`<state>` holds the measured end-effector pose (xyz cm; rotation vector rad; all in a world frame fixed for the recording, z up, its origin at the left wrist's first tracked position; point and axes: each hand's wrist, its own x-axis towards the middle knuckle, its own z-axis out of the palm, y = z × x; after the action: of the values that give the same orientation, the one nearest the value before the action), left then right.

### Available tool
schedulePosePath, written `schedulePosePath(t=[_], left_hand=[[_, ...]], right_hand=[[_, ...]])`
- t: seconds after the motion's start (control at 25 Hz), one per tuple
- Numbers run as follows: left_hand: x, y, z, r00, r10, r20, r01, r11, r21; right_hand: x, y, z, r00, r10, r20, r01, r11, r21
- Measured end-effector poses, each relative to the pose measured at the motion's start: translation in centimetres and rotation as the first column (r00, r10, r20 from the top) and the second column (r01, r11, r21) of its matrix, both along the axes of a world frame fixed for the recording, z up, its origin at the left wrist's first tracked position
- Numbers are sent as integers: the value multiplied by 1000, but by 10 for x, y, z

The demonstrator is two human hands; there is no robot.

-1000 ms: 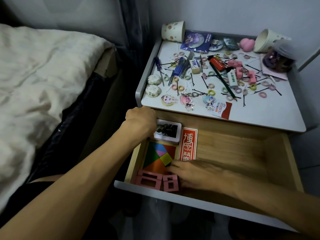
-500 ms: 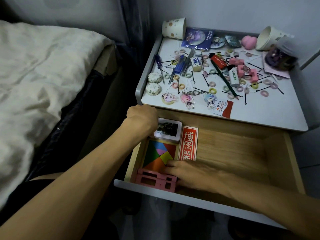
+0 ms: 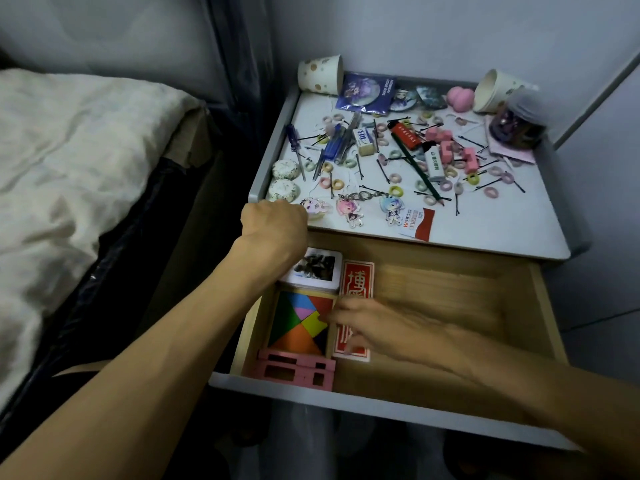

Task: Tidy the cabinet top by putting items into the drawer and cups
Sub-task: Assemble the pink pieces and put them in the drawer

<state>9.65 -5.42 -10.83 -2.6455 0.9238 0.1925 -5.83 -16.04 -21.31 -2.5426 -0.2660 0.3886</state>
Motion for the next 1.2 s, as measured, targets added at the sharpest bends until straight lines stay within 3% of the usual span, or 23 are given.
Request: schedulePosePath(t=[0.16, 0.28, 0.36, 0.48, 0.64, 0.84, 0.96, 1.04, 1.08, 1.12, 1.2], left_hand=[[-1, -18, 13, 997, -49, -62, 25, 940, -340], [2, -35, 29, 957, -143, -251, -56, 760, -648], [3, -52, 38, 925, -218, -311, -102, 647, -756], [8, -87, 47, 902, -279, -330, -105, 599, -794], [21, -150, 39, 910, -327, -256, 5, 624, -781], [58, -238, 16, 930, -337, -148, 167, 744, -647], [69, -264, 1, 939, -327, -108, 188, 749, -635], [70, -273, -10, 937, -342, -77, 218, 741, -635], [73, -277, -16, 932, -355, -69, 232, 734, -638], [75, -278, -21, 928, -366, -69, 238, 726, -646], [79, -280, -26, 926, -371, -75, 230, 707, -668]], right_hand=[[-2, -54, 71, 954, -210, 214, 223, 974, -41], [3, -103, 105, 811, -461, 361, 480, 876, 40], [15, -140, 119, 694, -596, 404, 635, 771, 47], [37, -192, 124, 586, -703, 403, 777, 628, -33], [59, -223, 115, 617, -716, 326, 784, 597, -172], [64, -237, 103, 594, -748, 295, 799, 592, -109], [64, -240, 99, 565, -770, 297, 814, 580, -45], [65, -242, 101, 518, -812, 269, 823, 559, 101], [65, -243, 103, 476, -857, 200, 820, 514, 252], [66, -241, 106, 435, -899, 50, 784, 406, 470], [68, -235, 113, 455, -810, -370, 580, -46, 813]])
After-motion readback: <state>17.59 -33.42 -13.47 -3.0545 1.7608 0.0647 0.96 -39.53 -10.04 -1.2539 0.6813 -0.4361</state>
